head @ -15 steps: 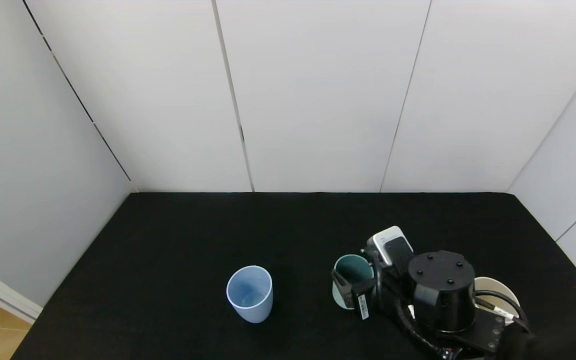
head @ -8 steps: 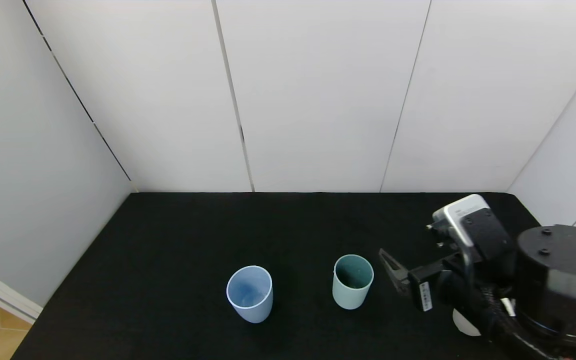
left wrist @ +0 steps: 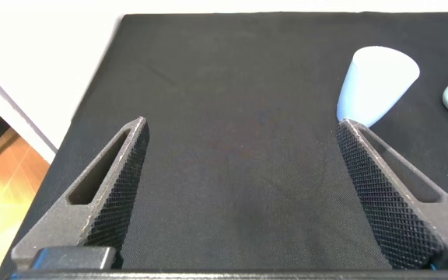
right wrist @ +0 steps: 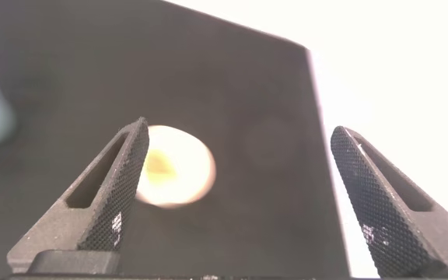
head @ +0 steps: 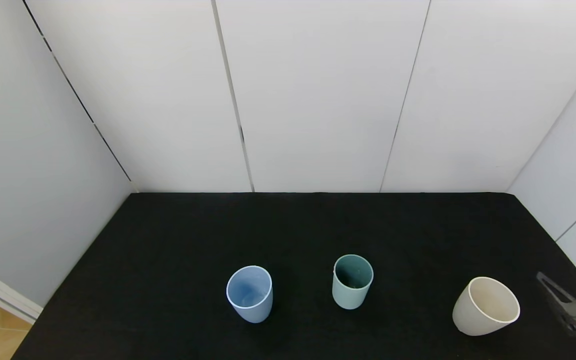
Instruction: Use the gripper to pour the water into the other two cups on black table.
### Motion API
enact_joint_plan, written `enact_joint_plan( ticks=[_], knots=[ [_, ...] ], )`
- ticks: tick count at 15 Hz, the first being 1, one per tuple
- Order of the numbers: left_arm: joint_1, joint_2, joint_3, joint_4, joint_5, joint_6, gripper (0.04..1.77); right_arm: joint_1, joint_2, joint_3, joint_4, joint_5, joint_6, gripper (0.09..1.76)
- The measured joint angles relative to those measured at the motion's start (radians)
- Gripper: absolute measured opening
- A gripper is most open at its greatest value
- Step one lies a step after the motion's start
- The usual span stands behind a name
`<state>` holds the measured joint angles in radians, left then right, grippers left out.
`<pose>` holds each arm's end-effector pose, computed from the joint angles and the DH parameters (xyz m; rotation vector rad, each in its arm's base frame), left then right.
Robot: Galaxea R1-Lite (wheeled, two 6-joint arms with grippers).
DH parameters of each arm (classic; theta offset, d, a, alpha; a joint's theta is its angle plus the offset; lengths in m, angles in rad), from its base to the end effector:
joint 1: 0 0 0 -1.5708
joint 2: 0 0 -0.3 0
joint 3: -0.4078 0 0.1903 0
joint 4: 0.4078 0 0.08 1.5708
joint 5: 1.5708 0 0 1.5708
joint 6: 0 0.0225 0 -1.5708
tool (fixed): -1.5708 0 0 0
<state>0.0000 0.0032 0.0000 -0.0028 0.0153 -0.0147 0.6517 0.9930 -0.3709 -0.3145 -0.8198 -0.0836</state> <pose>-0.0226 0.0003 0.0758 -0.0147 0.0003 0.0153 0.0998 0.0554 0.1820 -0.2897 0.2355 -0.1574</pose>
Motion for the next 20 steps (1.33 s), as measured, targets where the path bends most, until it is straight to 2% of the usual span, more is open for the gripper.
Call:
enact_joint_plan(
  ticks=[3, 6, 9, 11, 14, 16, 19, 20],
  knots=[
    [0.000, 0.000, 0.000, 0.000, 0.000, 0.000, 1.72, -0.202, -0.089, 0.092, 0.009, -0.026, 0.014, 1.70],
    [0.000, 0.000, 0.000, 0.000, 0.000, -0.001, 1.72, -0.343, -0.206, 0.166, 0.018, -0.129, 0.014, 1.70],
    [0.000, 0.000, 0.000, 0.000, 0.000, 0.000, 1.72, -0.461, -0.386, 0.185, 0.050, -0.176, -0.108, 1.70],
    [0.000, 0.000, 0.000, 0.000, 0.000, 0.000, 1.72, -0.543, -0.537, 0.183, 0.118, -0.157, -0.191, 1.70],
    [0.000, 0.000, 0.000, 0.000, 0.000, 0.000, 1.72, -0.615, -0.756, 0.171, 0.274, 0.007, -0.258, 1.70],
    [0.000, 0.000, 0.000, 0.000, 0.000, 0.000, 1.72, -0.634, -0.875, 0.178, 0.329, 0.239, -0.250, 1.70],
    [0.000, 0.000, 0.000, 0.000, 0.000, 0.000, 1.72, -0.644, -0.962, 0.238, 0.350, 0.614, -0.056, 1.70],
    [0.000, 0.000, 0.000, 0.000, 0.000, 0.000, 1.72, -0.645, -0.974, 0.256, 0.349, 0.697, 0.036, 1.70]
  ],
)
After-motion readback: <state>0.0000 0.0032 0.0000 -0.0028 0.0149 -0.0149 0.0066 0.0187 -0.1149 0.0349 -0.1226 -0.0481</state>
